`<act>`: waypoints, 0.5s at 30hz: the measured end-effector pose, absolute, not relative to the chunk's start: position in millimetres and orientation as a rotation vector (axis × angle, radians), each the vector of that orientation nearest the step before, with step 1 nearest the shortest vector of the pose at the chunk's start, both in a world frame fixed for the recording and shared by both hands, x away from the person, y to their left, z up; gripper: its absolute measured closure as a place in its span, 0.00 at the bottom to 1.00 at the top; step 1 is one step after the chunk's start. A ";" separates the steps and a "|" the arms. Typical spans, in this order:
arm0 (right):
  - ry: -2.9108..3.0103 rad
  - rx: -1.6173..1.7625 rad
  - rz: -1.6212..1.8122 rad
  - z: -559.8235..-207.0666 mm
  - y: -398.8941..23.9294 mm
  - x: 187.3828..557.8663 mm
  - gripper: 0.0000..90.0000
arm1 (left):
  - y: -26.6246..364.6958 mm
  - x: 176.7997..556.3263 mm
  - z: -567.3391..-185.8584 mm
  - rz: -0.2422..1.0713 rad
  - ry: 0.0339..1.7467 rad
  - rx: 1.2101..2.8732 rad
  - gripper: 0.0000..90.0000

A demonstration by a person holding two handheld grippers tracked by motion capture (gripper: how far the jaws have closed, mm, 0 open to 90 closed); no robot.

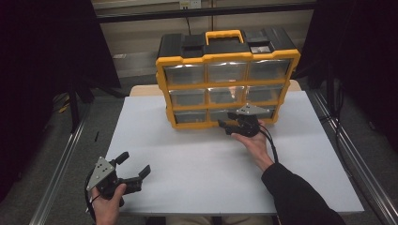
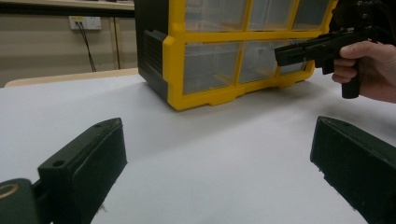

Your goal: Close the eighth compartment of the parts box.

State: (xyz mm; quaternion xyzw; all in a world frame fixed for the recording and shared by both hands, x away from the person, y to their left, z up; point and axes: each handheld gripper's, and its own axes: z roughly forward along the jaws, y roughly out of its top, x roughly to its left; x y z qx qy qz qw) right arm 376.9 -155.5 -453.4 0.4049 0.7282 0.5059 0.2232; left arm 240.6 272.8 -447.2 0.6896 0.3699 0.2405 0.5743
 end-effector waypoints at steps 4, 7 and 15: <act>2.009 1.140 1.407 -452.9 -158.5 375.8 0.32 | 272.8 241.1 -447.3 0.562 0.866 1.616 0.04; 2.006 1.122 1.408 -450.6 -159.2 372.2 0.23 | 272.8 241.3 -447.4 0.560 0.866 1.618 0.04; 2.013 1.107 1.427 -445.8 -161.0 365.8 0.02 | 273.0 241.7 -447.2 0.559 0.864 1.618 0.04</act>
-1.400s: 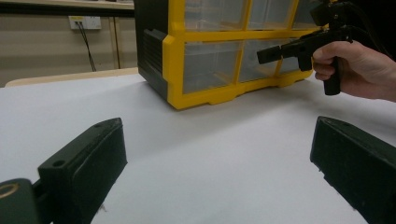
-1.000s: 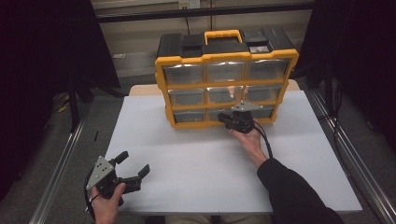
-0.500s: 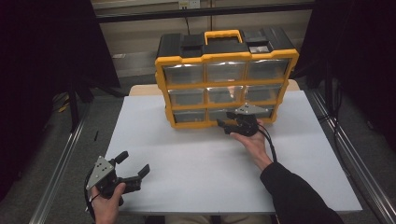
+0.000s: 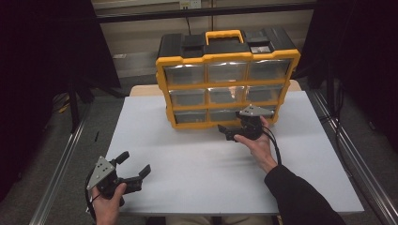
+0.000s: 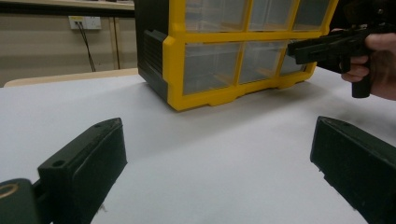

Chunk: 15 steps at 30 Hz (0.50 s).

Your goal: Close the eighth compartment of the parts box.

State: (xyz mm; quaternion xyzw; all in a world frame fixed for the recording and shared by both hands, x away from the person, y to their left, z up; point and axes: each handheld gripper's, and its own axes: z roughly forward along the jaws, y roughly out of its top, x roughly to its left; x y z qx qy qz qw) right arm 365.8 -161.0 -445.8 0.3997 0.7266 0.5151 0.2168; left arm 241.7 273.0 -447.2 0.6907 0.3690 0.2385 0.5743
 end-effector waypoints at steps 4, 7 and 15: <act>2.005 1.111 1.437 -442.3 -163.6 361.8 0.01 | 272.7 241.8 -447.3 0.557 0.867 1.614 0.04; 1.991 1.122 1.453 -440.0 -166.1 358.6 0.01 | 272.9 242.3 -447.1 0.561 0.864 1.618 0.04; 1.952 1.129 1.433 -441.2 -176.0 345.8 0.02 | 273.1 242.6 -446.6 0.562 0.865 1.612 0.04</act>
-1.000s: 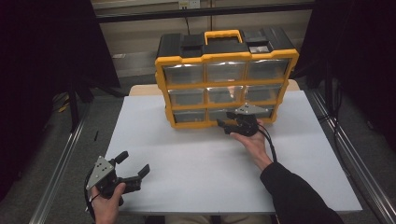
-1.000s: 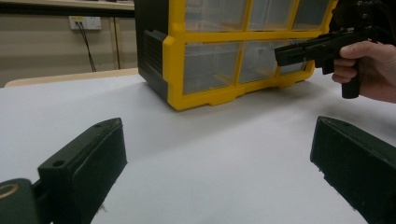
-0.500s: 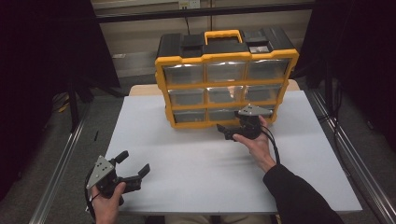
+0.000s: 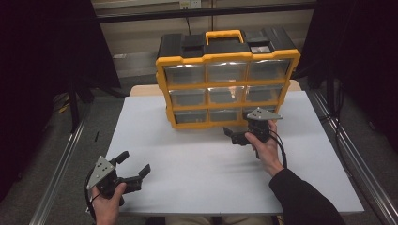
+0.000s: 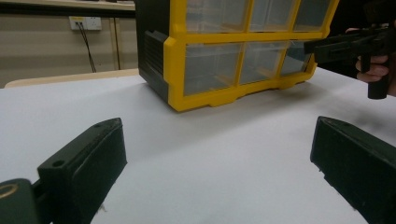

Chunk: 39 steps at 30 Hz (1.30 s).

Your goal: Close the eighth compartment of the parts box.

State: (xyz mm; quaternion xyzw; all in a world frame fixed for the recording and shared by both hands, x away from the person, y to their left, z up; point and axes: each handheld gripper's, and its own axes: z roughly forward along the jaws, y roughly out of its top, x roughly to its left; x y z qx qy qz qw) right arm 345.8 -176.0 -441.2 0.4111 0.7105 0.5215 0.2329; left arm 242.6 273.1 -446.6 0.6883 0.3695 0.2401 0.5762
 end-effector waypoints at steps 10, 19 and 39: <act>1.917 1.154 1.457 -436.7 -190.9 332.4 0.02 | 273.4 242.0 -446.6 0.565 0.863 1.617 0.04; 1.907 1.171 1.466 -431.9 -198.7 322.8 0.02 | 274.1 242.0 -447.0 0.565 0.865 1.614 0.04; 1.858 1.183 1.450 -428.2 -229.5 292.7 0.03 | 274.3 241.0 -446.9 0.566 0.871 1.611 0.04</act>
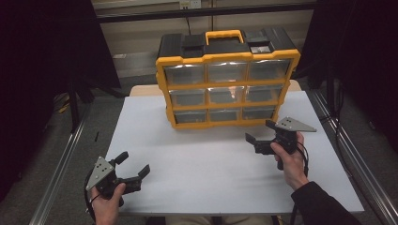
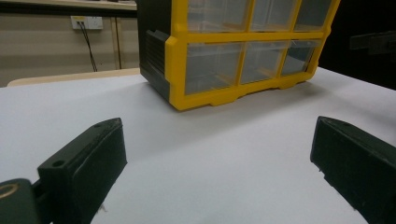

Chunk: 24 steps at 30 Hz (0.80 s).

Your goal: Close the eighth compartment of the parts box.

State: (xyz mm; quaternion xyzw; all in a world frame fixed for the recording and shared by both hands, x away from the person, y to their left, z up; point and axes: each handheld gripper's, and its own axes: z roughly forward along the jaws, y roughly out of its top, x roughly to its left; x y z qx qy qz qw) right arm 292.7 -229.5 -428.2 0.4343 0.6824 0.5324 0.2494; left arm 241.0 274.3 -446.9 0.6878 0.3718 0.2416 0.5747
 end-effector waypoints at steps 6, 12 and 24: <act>1.846 1.196 1.432 -429.2 -240.9 282.8 0.03 | 274.1 240.2 -446.8 0.564 0.870 1.614 0.04; 1.831 1.198 1.425 -430.3 -251.5 272.1 0.03 | 275.1 239.8 -447.0 0.568 0.872 1.617 0.04; 1.790 1.227 1.417 -431.0 -272.4 248.4 0.03 | 276.5 237.9 -447.7 0.574 0.884 1.612 0.04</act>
